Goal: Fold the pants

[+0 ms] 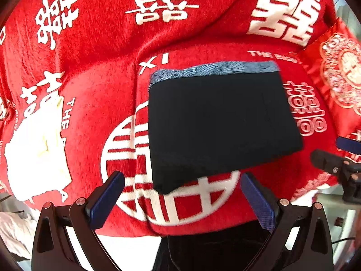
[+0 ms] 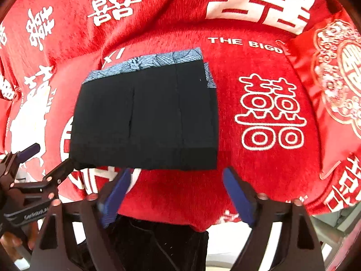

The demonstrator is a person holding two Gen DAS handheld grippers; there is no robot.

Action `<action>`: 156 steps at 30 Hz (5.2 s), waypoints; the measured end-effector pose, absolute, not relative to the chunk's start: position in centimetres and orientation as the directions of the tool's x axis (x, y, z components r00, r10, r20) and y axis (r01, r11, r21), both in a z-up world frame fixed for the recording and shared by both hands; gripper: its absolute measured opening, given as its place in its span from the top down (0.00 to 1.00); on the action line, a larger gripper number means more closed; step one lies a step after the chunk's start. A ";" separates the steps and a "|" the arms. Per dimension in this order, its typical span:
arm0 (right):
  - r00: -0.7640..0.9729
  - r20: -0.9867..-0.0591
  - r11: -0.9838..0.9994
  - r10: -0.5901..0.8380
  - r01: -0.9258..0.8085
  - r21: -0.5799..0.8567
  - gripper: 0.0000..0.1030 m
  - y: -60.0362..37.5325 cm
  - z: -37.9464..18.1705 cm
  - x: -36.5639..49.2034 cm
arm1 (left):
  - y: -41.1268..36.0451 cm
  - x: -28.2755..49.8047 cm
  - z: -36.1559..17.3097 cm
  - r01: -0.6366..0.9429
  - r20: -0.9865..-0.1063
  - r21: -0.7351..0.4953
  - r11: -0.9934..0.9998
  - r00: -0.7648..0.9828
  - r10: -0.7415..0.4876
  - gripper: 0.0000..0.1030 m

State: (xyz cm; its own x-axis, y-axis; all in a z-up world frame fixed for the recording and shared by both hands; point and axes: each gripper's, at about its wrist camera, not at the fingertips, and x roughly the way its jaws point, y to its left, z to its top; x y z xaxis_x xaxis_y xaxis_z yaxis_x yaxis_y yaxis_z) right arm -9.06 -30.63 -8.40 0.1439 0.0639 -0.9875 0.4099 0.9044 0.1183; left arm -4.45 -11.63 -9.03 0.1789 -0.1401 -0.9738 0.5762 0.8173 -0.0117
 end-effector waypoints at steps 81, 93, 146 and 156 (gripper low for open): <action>0.144 -0.989 0.950 -0.031 0.311 0.015 0.00 -29.3 3.5 -9.5 | -11.9 -7.3 1.8 0.464 -0.958 0.131 0.876 0.287 -0.009 0.00; 0.144 -0.988 0.952 -0.045 0.307 0.002 0.00 -29.6 3.2 -9.1 | -11.4 -6.5 1.6 0.479 -0.957 0.129 0.868 0.289 -0.017 0.00; 0.110 -0.993 0.960 -0.033 0.280 -0.001 0.00 -29.2 2.3 -8.8 | -11.7 -7.3 1.1 0.504 -0.953 0.159 0.849 0.302 -0.001 0.00; 0.107 -0.994 0.960 -0.032 0.281 -0.001 0.00 -29.0 2.2 -8.9 | -11.6 -7.2 0.9 0.495 -0.958 0.149 0.856 0.287 0.001 0.00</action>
State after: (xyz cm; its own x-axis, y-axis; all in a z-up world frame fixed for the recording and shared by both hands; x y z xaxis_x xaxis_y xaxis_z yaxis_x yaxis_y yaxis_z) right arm -8.86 -29.02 2.21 0.1066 -0.0319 -0.9938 0.2806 0.9598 -0.0007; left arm -7.15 -11.63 0.90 0.2869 0.0005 -0.9580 0.4951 0.8560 0.1487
